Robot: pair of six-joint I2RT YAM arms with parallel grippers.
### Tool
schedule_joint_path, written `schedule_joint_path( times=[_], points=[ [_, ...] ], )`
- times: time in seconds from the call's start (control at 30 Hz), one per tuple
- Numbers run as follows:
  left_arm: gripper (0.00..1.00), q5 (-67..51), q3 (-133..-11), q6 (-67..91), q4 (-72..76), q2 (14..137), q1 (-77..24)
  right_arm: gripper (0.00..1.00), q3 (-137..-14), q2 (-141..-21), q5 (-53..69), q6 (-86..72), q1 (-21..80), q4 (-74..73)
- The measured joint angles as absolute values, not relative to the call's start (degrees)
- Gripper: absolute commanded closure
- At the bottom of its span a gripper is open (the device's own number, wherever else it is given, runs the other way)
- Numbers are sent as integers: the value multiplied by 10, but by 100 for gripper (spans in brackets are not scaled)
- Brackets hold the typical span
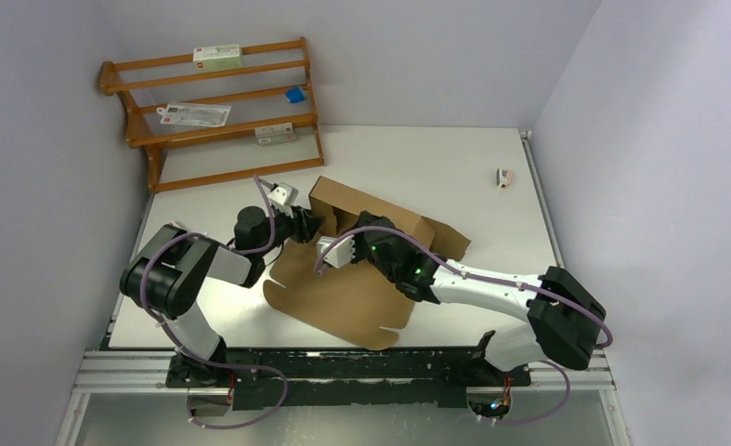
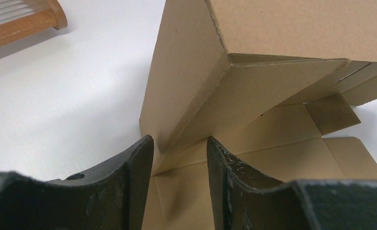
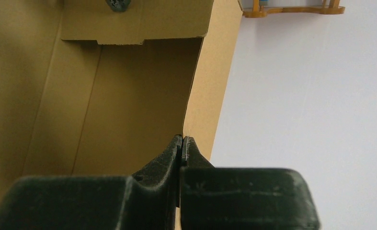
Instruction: Fold the paper box
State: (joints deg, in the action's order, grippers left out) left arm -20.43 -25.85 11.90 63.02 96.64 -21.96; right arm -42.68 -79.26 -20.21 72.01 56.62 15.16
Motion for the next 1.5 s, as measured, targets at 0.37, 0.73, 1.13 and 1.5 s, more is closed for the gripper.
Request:
schedule_joint_path(
  times=[0.37,0.73,1.13,1.5],
  points=[
    [46,-207,-290,131,710,1039,-220,100,-445,-805,-190,706,562,130],
    [47,-210,-340,138,762,1080,-220,100,-467,-805,-161,693,554,98],
    [67,-177,-352,137,782,1093,-229,100,-482,-805,-145,684,547,76],
    [71,8,-352,132,785,1093,-292,100,-489,-805,-133,662,537,70]
  ],
)
